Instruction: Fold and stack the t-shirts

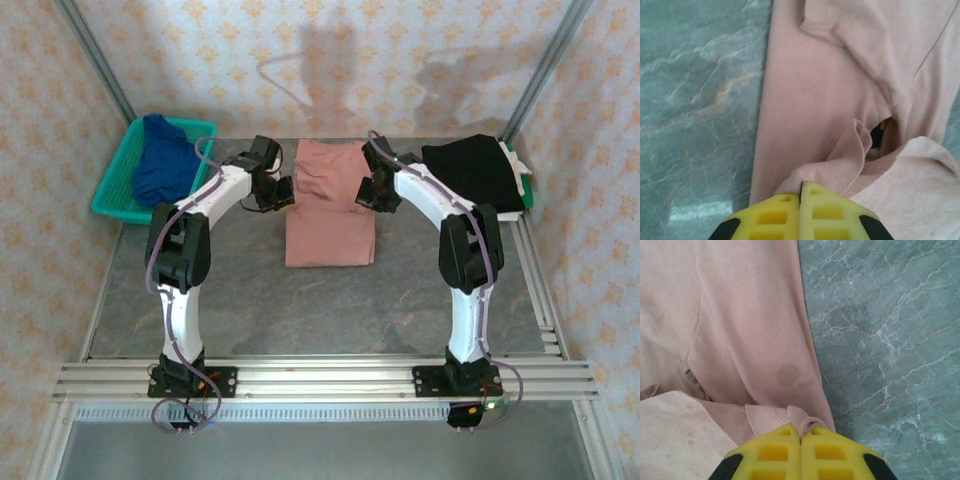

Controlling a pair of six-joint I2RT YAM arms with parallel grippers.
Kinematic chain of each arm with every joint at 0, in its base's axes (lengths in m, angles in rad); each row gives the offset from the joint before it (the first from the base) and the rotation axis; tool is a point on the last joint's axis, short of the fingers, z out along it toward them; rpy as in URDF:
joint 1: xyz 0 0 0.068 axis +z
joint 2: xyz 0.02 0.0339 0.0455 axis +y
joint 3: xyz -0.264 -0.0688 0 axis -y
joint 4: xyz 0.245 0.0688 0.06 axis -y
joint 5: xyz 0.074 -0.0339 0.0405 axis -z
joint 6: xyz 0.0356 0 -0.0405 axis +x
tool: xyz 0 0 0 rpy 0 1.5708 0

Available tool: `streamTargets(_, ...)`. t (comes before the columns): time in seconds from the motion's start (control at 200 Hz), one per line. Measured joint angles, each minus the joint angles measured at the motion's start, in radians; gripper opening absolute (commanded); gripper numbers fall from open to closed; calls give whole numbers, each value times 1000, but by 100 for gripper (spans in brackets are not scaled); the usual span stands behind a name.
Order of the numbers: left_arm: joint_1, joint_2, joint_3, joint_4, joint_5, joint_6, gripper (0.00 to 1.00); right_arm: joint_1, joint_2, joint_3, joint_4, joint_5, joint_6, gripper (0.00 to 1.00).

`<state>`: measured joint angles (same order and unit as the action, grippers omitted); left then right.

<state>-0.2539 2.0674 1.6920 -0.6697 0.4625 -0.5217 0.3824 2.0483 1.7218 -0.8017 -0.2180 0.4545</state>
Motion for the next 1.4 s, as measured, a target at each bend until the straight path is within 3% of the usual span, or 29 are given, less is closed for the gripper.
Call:
streamTargets(0.13,1,86,101,-13,2,3,0,-2,67,69,-13,2,-9,4)
streamTargets(0.28,5,159,129,-35,0,16,42,-8,122,110,-42,2,-27,29)
streamTargets(0.4,23,159,127,-55,1,29,56,-13,114,112,-56,14,-48,43)
streamTargets(0.48,38,132,97,-45,-2,33,57,-15,67,58,-34,24,-68,51)
streamTargets(0.56,49,63,16,-38,-3,34,57,-15,-51,-84,2,36,-78,52)
streamTargets(0.711,42,-143,-233,30,4,33,57,-15,-333,-424,130,-26,-78,46)
streamTargets(0.821,-6,-261,-394,73,9,30,57,-15,-450,-632,244,-113,-60,40)
streamTargets(0.961,-95,-304,-570,175,53,-10,57,-15,-465,-798,357,-203,-34,34)
streamTargets(1.081,-119,-304,-683,260,83,-58,57,-17,-465,-854,433,-269,-18,31)
streamTargets(1.396,-128,-317,-737,394,111,-129,42,-17,-426,-869,555,-285,-6,28)
